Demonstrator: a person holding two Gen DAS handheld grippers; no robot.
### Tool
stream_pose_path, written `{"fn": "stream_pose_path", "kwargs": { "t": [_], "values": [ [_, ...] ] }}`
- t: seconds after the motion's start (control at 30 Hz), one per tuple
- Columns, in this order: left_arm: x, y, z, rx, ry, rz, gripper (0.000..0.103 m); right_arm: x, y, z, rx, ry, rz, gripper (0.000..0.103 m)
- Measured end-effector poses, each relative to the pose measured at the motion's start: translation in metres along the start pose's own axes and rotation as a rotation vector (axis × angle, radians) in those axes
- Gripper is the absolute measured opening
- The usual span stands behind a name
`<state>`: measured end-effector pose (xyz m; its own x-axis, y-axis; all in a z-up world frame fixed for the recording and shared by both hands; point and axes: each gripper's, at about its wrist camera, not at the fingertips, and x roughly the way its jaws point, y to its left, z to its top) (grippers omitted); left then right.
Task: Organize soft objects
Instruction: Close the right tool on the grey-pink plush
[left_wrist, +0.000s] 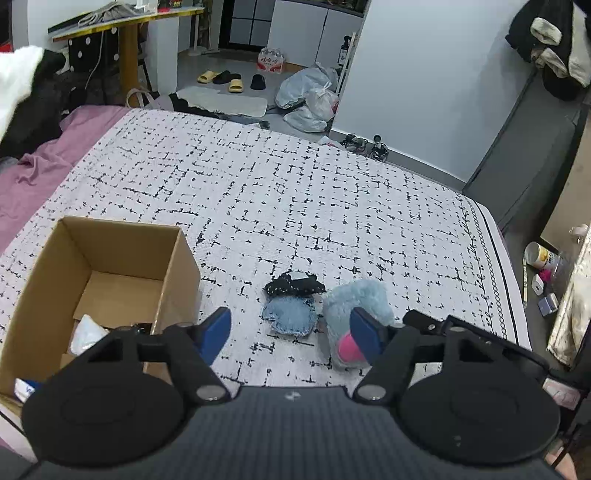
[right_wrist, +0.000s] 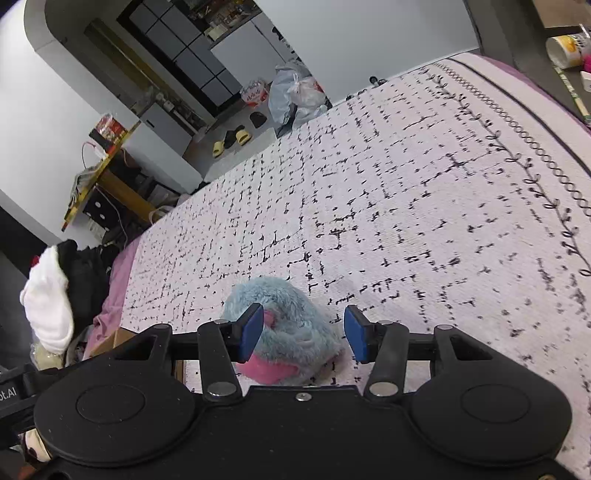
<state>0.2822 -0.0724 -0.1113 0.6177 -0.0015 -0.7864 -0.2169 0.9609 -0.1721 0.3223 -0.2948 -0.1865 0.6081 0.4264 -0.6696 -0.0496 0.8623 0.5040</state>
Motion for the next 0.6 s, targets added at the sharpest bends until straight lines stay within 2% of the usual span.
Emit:
{"fn": "stream_pose_path", "kwargs": {
  "t": [0.1,0.27,0.5,0.6],
  "values": [
    [0.009,0.003,0.004,-0.017,0.012,-0.010,0.061,0.012,0.002,0.001,-0.010,0.028,-0.017,0.049],
    [0.024,0.008,0.008,-0.041,0.037,-0.029,0.061,0.023,0.006,-0.008,-0.028,0.084,-0.019,0.050],
    [0.043,0.010,0.002,-0.046,0.081,-0.064,0.061,0.035,0.010,-0.021,-0.034,0.134,0.023,0.051],
    [0.051,0.013,-0.001,-0.064,0.103,-0.074,0.061,0.037,0.013,-0.023,-0.033,0.142,0.047,0.046]
  ]
}}
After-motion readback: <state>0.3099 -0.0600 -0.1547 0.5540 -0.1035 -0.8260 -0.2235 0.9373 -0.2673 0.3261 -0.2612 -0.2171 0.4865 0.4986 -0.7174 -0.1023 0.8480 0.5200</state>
